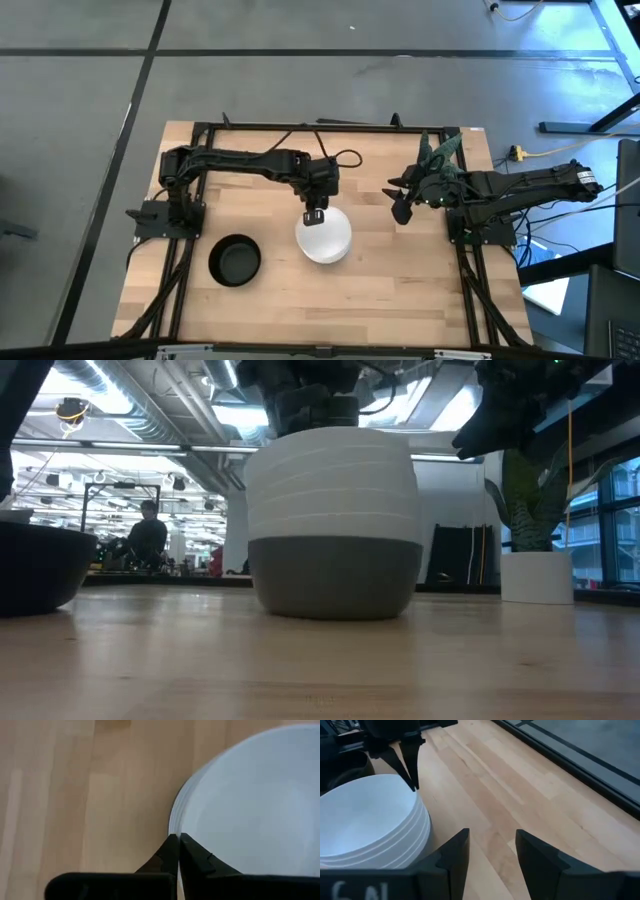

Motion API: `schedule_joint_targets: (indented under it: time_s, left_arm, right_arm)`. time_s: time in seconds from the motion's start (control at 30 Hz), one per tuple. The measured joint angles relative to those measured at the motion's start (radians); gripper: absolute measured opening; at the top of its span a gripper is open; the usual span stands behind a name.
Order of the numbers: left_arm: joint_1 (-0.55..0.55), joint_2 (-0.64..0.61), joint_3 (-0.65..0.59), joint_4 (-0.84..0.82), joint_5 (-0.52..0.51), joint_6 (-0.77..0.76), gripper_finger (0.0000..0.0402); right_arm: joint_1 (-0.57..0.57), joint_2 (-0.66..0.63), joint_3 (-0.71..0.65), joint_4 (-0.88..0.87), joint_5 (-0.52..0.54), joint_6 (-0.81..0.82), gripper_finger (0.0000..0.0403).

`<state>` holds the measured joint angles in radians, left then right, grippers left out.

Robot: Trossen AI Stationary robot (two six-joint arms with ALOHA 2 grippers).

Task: Nest bowls inside each other
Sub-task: Stack the white bowl on top of the stacked bowls

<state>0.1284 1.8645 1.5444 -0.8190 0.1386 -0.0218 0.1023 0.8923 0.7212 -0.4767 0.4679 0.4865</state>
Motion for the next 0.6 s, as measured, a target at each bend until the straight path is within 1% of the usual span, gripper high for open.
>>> schedule_joint_targets:
  time_s: [0.1, 0.17, 0.27, 0.6]
  left_arm:
    - [0.002, 0.000, 0.000, -0.018, -0.024, -0.003, 0.0000]
    - [0.003, 0.000, 0.000, -0.008, -0.059, -0.002, 0.0002]
    - [0.004, -0.003, 0.000, 0.012, -0.094, 0.012, 0.0012]
    - [0.004, -0.008, 0.000, 0.020, -0.096, 0.032, 0.0044]
  right_arm:
    - [0.000, 0.000, 0.000, 0.000, 0.000, -0.004, 0.0162]
    - [0.000, 0.000, 0.000, 0.000, 0.000, -0.018, 0.0162]
    - [0.000, 0.000, 0.000, 0.000, 0.001, -0.022, 0.0162]
    - [0.000, 0.000, 0.000, 0.000, 0.001, -0.024, 0.0162]
